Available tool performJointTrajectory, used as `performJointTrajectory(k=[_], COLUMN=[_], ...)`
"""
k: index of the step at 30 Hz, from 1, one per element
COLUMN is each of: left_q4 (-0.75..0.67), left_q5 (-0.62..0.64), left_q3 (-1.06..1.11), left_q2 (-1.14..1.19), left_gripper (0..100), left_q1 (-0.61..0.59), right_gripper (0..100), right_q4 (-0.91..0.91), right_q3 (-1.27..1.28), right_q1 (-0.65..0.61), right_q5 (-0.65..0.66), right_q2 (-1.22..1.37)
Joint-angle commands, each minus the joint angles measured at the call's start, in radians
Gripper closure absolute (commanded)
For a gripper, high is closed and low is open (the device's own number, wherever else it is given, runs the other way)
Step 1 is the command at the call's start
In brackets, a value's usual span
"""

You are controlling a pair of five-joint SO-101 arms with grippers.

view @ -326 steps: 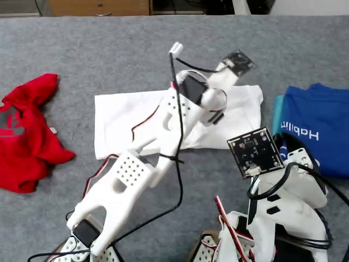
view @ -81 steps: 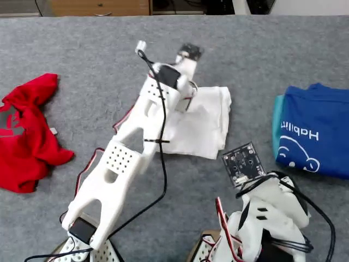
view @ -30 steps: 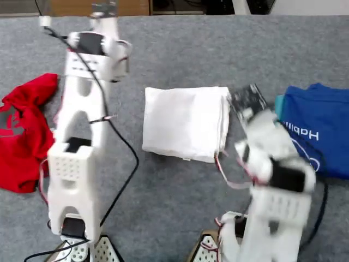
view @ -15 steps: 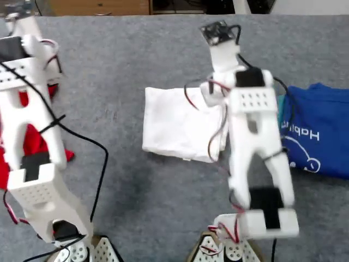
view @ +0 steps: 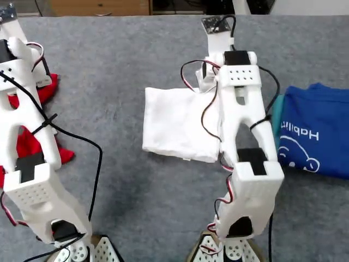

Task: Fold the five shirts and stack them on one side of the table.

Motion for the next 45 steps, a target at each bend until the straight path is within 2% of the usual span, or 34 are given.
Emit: performJointTrajectory(k=[1,15,29,45], left_q4=[0.009,0.009,0.009,0.009], left_q5=[-0.006,-0.006,-0.006,-0.006], left_q3=[0.0,-0.011,-0.011,-0.008], left_q2=[-0.005,0.084,0.085,0.085], left_gripper=[98,98,98,98], left_q1=[-0.003,-0.002,-0.002,0.009], right_gripper=[87.8,87.8,87.8,88.0], right_q4=[0.032,0.204,0.176,0.169], right_q3=[-0.064,-0.16,-0.214,-0.248], right_q1=[-0.008,0.082,0.085,0.065], right_q5=[-0.025,-0.038,-0.041,-0.043], right_q2=[0.007,0.018,0.185,0.197])
